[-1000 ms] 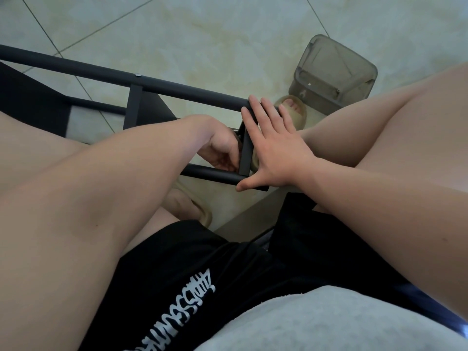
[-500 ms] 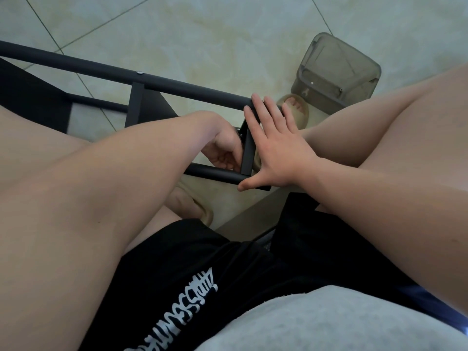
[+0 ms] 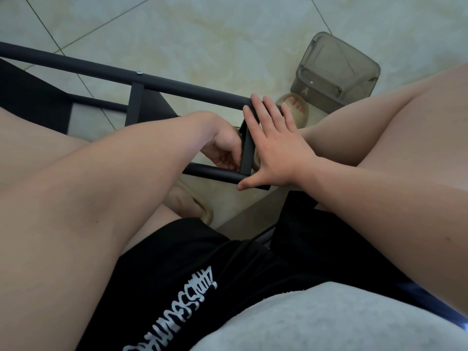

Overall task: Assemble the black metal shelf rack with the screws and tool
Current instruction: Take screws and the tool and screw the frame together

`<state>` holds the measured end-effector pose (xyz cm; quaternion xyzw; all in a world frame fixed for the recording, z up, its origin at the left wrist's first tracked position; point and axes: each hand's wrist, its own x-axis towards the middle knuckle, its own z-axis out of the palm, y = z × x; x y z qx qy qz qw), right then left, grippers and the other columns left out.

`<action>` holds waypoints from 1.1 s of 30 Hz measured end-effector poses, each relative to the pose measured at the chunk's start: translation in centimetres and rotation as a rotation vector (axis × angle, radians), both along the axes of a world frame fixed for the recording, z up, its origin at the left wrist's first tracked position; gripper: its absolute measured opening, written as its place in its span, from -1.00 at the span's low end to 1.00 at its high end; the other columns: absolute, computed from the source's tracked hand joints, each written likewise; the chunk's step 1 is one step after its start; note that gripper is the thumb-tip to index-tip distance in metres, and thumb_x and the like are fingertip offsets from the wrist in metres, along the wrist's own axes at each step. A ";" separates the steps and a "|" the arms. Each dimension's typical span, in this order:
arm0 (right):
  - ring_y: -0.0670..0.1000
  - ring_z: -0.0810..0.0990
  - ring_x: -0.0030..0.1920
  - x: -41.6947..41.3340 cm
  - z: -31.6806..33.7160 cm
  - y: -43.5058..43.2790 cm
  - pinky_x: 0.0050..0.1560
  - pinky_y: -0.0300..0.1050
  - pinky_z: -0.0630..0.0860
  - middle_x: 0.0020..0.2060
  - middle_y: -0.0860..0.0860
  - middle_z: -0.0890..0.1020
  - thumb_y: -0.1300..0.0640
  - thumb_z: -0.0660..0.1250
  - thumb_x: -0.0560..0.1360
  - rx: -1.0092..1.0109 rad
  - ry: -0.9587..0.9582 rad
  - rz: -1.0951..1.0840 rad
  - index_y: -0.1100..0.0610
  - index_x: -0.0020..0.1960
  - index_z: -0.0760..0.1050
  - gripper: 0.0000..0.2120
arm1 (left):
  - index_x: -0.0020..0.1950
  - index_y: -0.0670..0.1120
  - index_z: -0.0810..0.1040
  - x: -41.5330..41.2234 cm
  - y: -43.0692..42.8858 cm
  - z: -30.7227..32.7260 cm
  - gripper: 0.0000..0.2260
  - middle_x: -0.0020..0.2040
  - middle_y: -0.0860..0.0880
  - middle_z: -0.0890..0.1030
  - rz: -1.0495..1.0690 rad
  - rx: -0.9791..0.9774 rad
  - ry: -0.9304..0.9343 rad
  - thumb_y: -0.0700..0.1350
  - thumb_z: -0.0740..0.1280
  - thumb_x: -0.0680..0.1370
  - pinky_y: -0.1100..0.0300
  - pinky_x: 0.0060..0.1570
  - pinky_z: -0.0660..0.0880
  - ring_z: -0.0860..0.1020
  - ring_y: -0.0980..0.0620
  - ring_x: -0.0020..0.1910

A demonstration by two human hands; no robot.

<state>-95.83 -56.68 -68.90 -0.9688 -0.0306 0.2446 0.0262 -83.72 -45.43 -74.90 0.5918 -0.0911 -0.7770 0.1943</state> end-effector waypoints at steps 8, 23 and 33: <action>0.19 -0.29 0.62 0.4 0.1 -0.4 0.60 0.21 -0.23 0.62 0.18 -0.29 -0.70 0.23 0.14 -0.001 0.015 -0.009 0.19 0.65 -0.28 0.46 | -0.13 -0.11 0.65 0.3 0.6 -0.2 -0.89 -0.26 -0.01 0.62 -0.013 0.036 0.010 -0.26 0.36 0.54 0.24 -0.14 0.43 0.51 0.07 -0.22; 0.22 -0.29 0.62 0.0 -0.2 0.0 0.60 0.24 -0.23 0.62 0.20 -0.28 -0.69 0.22 0.15 -0.003 -0.002 0.002 0.20 0.65 -0.26 0.45 | 0.04 -0.20 0.57 0.0 0.1 -0.2 -0.83 -0.13 -0.11 0.58 0.013 0.009 0.021 -0.40 0.29 0.54 0.22 -0.12 0.51 0.55 0.03 -0.18; 0.21 -0.30 0.62 0.1 -0.2 -0.4 0.59 0.22 -0.26 0.62 0.19 -0.28 -0.70 0.22 0.16 0.012 0.003 0.003 0.20 0.65 -0.26 0.45 | 0.08 -0.22 0.61 -0.5 1.3 -0.4 -0.74 -0.01 -0.13 0.68 0.155 -0.112 0.090 -0.47 0.23 0.53 0.18 0.04 0.59 0.65 -0.03 0.00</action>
